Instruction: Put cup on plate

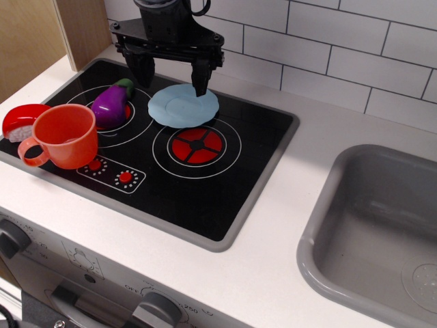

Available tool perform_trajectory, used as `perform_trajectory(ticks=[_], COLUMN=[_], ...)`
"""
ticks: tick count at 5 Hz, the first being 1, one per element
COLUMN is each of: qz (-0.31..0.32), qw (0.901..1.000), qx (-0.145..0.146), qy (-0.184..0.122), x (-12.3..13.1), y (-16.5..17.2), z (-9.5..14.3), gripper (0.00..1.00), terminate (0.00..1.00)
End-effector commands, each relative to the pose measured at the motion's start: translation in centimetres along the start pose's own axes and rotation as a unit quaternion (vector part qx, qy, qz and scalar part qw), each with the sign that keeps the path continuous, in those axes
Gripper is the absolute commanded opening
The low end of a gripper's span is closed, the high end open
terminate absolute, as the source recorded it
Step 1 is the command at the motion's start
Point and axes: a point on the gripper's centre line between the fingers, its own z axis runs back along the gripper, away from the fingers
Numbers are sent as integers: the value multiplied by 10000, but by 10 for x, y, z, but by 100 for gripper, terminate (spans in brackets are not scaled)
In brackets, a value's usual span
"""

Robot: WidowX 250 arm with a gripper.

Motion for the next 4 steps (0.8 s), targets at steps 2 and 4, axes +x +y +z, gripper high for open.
perform_trajectory(ticks=[2, 4], qz=[-414, -1302], qw=[9989, 9895], qx=[-181, -629], qy=[-124, 12], x=[-9, -37], y=[9, 34], z=[12, 28], gripper=[100, 100], terminate=[0, 0])
